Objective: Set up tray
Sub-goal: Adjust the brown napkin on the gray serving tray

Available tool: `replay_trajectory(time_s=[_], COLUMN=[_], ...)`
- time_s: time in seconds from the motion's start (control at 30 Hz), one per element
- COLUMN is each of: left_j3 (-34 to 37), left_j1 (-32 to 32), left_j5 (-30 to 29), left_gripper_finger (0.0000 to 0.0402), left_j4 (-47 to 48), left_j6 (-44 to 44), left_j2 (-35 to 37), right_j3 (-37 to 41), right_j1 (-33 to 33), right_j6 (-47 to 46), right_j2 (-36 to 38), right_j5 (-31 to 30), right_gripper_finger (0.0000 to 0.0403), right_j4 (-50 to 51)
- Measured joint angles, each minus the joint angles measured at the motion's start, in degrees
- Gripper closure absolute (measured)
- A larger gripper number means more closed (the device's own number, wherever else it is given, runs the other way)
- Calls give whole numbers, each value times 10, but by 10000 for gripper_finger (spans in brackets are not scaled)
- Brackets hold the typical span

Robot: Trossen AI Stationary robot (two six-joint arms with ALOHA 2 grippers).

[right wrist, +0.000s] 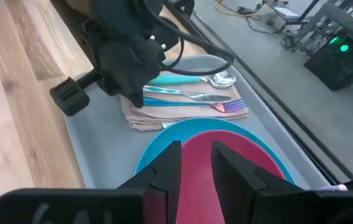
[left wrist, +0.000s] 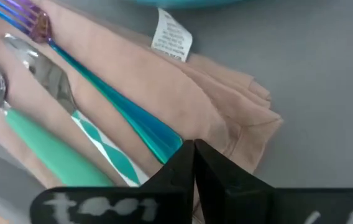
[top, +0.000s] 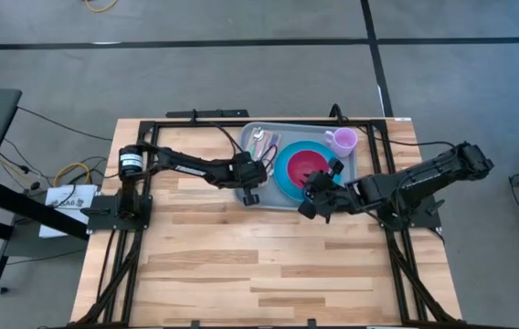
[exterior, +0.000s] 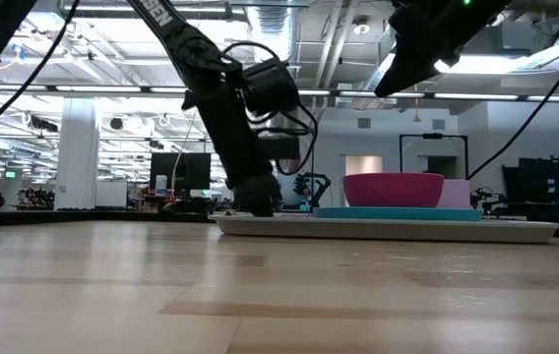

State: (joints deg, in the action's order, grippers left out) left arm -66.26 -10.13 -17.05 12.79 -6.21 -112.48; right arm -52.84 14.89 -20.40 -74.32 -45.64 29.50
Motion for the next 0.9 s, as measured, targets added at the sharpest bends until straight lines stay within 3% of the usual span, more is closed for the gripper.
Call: replay_trajectory(time_s=[0.27, 0.43, 0.9], left_j3=[-1, 0, -6], left_j1=[17, 27, 50], left_j5=[9, 53, 17], left_gripper_finger=[401, 401, 401], left_j4=[-25, -48, -65], left_j6=[5, 33, 89], left_j2=[-9, -10, -11], right_j3=[0, 0, 0], right_j1=[0, 0, 0], right_j6=[0, -1, -1], right_j2=[0, 0, 0], right_j5=[8, 8, 8], right_gripper_finger=[322, 322, 322], right_j4=[0, 0, 0])
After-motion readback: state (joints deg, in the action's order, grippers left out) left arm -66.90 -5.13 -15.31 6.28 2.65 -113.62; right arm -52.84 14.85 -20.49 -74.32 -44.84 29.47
